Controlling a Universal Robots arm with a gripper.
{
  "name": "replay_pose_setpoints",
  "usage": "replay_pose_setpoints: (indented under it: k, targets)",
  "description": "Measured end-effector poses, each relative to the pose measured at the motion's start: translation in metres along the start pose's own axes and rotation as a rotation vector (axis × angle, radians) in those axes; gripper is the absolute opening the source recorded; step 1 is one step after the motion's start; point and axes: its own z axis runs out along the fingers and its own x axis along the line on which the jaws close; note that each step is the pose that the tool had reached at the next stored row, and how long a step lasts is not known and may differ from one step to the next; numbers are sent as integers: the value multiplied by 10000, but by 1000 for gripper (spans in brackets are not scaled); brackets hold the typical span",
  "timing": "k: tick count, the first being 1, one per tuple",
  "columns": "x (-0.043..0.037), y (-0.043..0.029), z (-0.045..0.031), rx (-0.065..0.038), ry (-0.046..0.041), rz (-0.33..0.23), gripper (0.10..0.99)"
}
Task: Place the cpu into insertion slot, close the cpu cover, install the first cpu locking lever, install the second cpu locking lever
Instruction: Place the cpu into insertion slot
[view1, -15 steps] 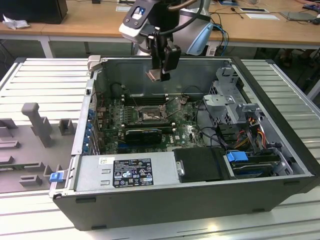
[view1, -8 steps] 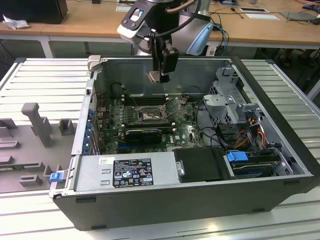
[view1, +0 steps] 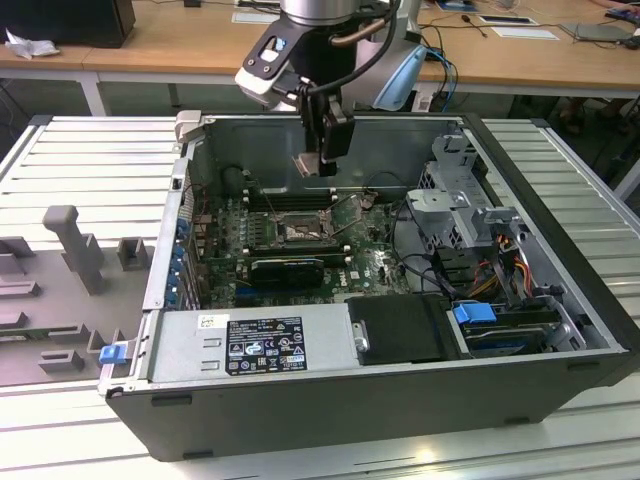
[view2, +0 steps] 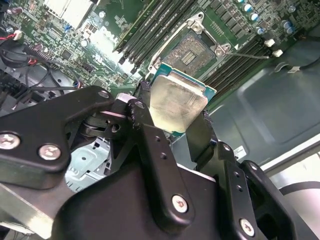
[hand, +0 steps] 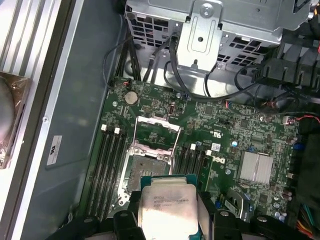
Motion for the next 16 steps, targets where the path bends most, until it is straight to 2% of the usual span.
replay_pose_setpoints:
  k: [16]
  targets:
    - [-2,-12,138,-1,-10,108,529]
